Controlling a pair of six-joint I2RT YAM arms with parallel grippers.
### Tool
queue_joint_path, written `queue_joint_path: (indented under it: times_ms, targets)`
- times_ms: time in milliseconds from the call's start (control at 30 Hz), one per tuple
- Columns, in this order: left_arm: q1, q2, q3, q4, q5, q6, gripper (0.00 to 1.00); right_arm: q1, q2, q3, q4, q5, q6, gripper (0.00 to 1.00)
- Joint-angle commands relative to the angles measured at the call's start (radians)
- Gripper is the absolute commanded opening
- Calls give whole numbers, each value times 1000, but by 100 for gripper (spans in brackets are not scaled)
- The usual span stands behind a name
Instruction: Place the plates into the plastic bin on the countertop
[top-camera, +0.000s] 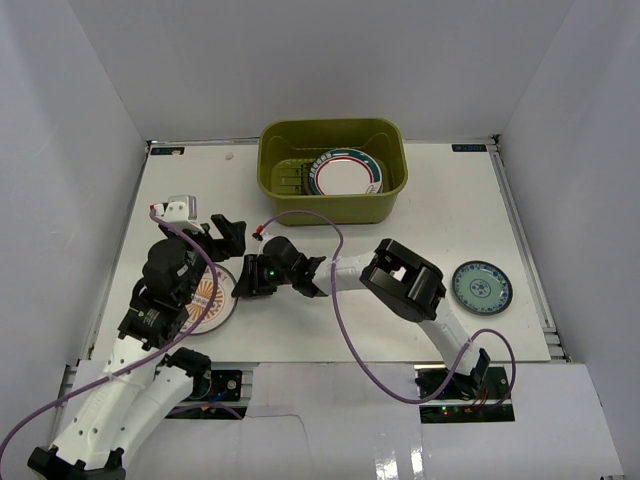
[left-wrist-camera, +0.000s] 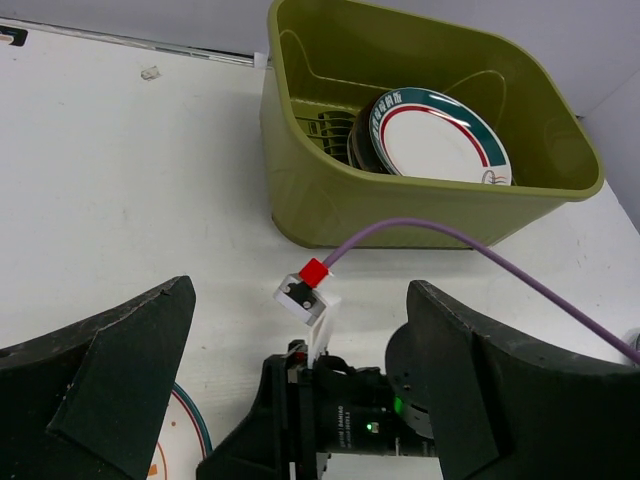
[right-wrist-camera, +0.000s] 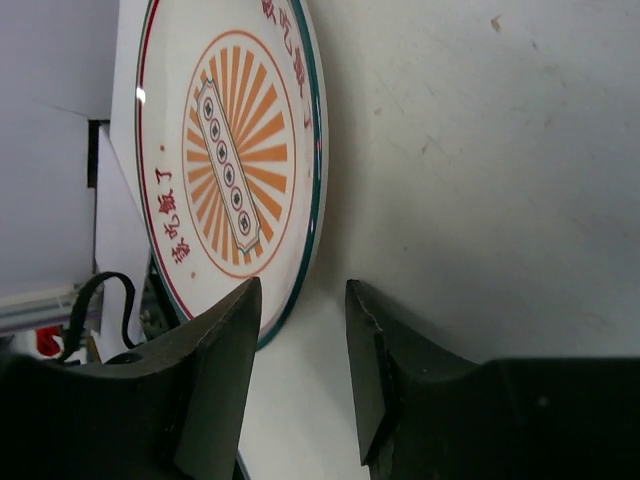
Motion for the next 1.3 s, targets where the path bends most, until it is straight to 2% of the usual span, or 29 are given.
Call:
queue_joint_path:
  times_ms: [0, 33, 133, 267, 400, 500, 700, 833, 1000, 1200, 1267]
  targets:
    - [-3, -3, 12, 2, -3, -3, 98, 7, 53, 72, 69, -31, 98, 45]
    - [-3, -3, 12, 2, -3, -3, 98, 9, 73, 77, 87, -31, 125, 43]
    - [-3, -1, 14, 2, -7, -1, 98, 9, 87, 77, 109, -19, 164, 30]
    - [-3, 2, 15, 2, -15, 0, 98, 6, 58, 48, 123, 9, 162, 8]
    - [-3, -3, 19, 2, -24, -4, 98, 1, -43, -24, 135, 27, 117, 8]
    - [-1, -6, 35, 3, -15, -7, 98, -12, -194, -107, 129, 77, 26, 8]
    - [-6, -20, 238, -50, 42, -6, 98, -149, -513, -122, -27, 110, -182, 8]
    - [-9, -7, 299, -64, 103, -23, 98, -305, -627, -125, -103, 141, -239, 8]
    - [-7, 49, 273, -70, 192, -67, 98, -556, -636, -106, -107, 85, -213, 8]
    - [-7, 190, 269, -73, 419, -87, 98, -730, -491, 19, -188, 38, -226, 8]
    - [-7, 247, 256, -66, 517, -119, 96, -752, -441, 89, -231, 53, -245, 8]
